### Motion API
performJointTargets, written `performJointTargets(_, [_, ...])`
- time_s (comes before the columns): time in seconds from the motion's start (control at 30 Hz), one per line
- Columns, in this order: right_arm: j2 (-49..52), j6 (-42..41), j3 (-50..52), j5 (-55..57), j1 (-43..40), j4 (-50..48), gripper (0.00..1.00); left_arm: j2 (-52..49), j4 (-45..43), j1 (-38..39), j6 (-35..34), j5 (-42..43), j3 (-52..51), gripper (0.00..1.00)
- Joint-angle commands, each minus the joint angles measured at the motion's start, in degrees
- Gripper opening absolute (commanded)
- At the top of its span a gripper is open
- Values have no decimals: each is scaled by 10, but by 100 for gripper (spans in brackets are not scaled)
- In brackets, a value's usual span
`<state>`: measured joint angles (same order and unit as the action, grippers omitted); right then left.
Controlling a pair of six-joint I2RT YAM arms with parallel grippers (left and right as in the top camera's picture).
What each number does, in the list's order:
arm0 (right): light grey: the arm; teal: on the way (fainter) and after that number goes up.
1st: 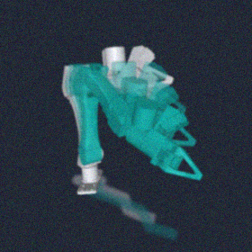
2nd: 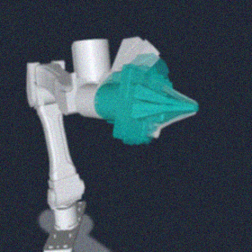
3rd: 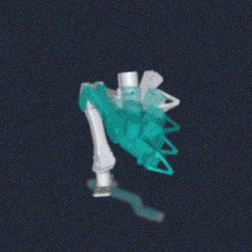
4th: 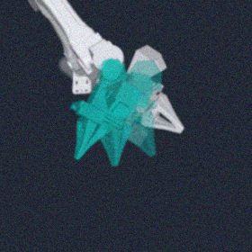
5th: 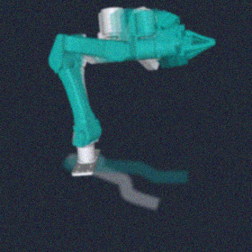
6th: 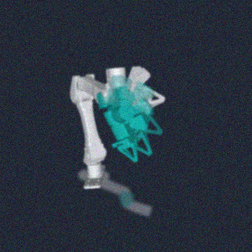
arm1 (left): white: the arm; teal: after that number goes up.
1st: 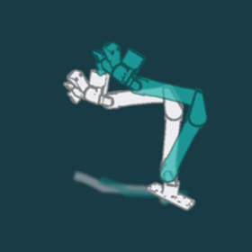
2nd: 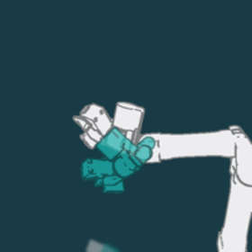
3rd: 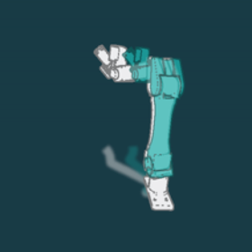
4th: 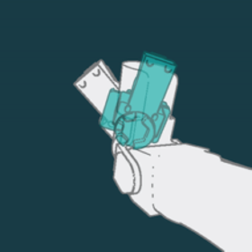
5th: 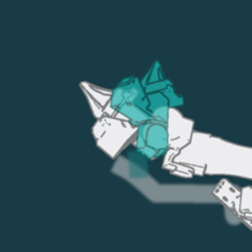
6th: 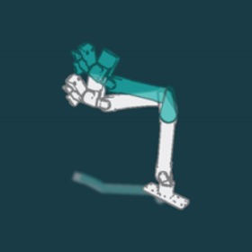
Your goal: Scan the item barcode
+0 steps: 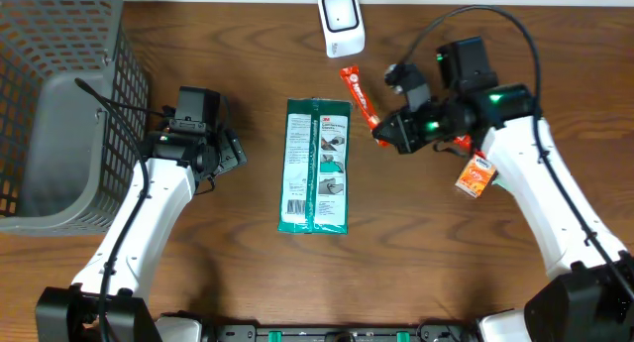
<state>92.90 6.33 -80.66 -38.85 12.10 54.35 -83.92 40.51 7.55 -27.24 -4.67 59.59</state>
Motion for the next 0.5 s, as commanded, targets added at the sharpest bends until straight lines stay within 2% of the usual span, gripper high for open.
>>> performJointTargets(0.0, [0,-16,-3,-198,-51,23,1,-3,2,-2,-10,-3,6,89])
performJointTargets(0.2, [1,-10,-2,-291,-107,49,1,-3,2,-2,-10,-3,6,89])
performJointTargets(0.47, [1,12,-2,-329,-115,76,1,-3,2,-2,-10,-3,6,89])
